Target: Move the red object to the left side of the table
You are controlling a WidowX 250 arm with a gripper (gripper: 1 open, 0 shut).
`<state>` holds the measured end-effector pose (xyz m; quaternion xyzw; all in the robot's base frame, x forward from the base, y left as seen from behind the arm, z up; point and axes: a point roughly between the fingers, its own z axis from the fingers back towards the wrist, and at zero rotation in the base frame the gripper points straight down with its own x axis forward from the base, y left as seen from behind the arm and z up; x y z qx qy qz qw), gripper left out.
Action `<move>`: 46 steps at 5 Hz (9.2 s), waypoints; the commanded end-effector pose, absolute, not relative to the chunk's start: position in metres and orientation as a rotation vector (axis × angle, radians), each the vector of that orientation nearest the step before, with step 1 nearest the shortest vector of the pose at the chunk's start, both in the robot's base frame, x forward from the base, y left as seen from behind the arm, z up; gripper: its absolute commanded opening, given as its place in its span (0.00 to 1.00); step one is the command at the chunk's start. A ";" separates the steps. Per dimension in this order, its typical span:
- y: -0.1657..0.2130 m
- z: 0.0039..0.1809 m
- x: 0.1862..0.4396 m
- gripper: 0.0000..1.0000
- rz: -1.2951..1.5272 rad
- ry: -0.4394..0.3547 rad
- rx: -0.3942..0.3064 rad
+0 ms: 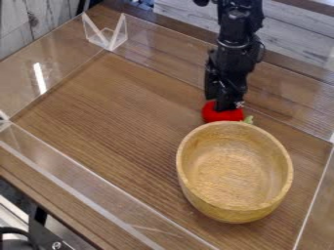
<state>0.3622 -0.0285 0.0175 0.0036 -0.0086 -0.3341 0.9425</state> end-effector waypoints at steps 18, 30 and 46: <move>0.196 0.125 0.302 0.00 -0.283 -0.064 0.181; 0.216 0.057 0.294 0.00 -0.209 -0.088 0.022; 0.217 0.026 0.274 0.00 0.113 -0.064 -0.416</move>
